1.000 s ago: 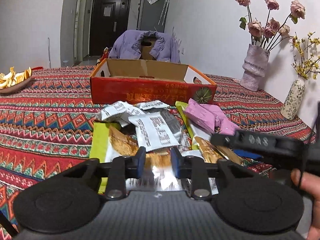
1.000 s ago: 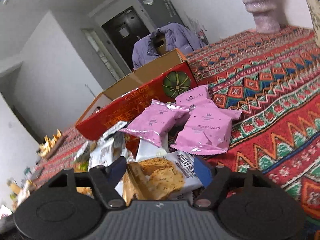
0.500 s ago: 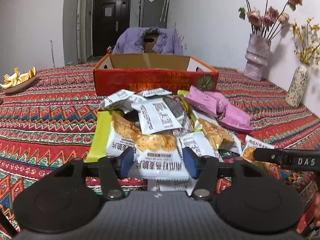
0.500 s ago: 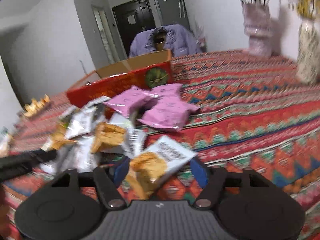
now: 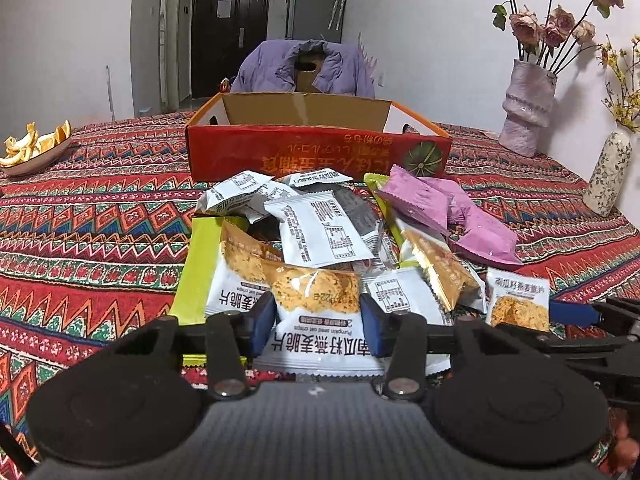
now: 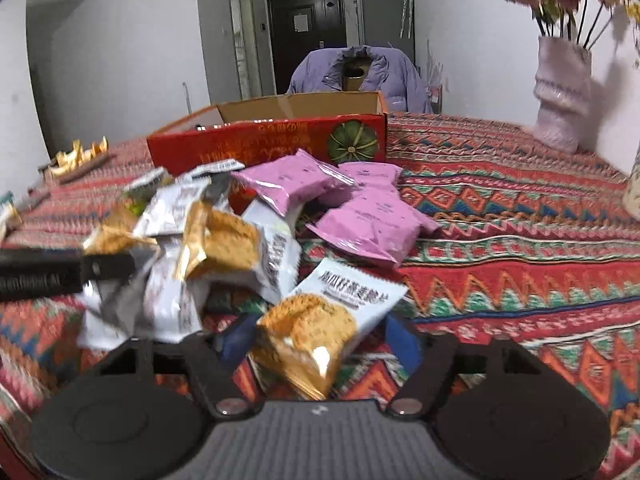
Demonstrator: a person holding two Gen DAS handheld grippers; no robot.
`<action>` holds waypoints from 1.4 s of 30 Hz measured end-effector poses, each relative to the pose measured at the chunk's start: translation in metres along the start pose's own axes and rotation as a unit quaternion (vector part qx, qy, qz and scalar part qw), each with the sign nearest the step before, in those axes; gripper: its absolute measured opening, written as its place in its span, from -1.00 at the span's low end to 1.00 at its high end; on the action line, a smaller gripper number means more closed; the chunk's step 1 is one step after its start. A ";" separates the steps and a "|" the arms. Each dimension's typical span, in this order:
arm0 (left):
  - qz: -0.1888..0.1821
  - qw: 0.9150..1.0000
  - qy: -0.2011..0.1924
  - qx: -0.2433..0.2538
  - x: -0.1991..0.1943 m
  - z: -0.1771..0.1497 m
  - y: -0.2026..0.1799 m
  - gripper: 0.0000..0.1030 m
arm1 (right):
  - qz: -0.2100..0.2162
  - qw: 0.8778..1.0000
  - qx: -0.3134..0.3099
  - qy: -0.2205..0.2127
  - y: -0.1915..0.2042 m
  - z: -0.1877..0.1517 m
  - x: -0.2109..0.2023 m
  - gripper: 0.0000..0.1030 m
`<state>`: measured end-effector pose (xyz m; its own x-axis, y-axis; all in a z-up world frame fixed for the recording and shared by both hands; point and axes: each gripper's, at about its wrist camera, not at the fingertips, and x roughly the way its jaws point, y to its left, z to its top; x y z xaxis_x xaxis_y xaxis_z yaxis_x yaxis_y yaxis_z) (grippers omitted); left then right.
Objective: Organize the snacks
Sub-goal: 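Grasp a white oat crisp packet with the left tool while the right tool grasps another, then carry both held packets over the open cardboard box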
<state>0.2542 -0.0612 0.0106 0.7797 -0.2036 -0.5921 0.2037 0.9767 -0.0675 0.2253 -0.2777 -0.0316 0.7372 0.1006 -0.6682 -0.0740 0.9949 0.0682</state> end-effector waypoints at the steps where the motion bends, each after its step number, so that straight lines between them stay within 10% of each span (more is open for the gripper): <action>1: -0.003 1.000 -0.002 0.001 -0.002 0.000 0.000 -0.13 | -0.001 1.000 0.000 0.003 -0.002 -0.001 -0.004 0.08; 12: 0.007 1.000 -0.029 0.005 -0.033 -0.004 -0.002 -0.14 | -0.006 0.998 0.059 -0.019 -0.009 0.007 0.011 0.43; 32: 0.015 0.999 -0.050 0.005 -0.055 -0.003 0.000 -0.14 | -0.023 0.999 -0.017 -0.037 -0.006 -0.006 -0.038 -0.20; 42: 0.003 0.996 -0.093 0.017 -0.036 0.085 0.032 -0.14 | 0.076 0.992 -0.023 -0.097 -0.019 0.096 -0.050 -0.20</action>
<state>0.2825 -0.0287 0.0981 0.8762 -0.2100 -0.4338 0.2165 0.9757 -0.0350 0.2539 -0.3015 0.0719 0.8299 0.2529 -0.4973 -0.2227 0.9674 0.1203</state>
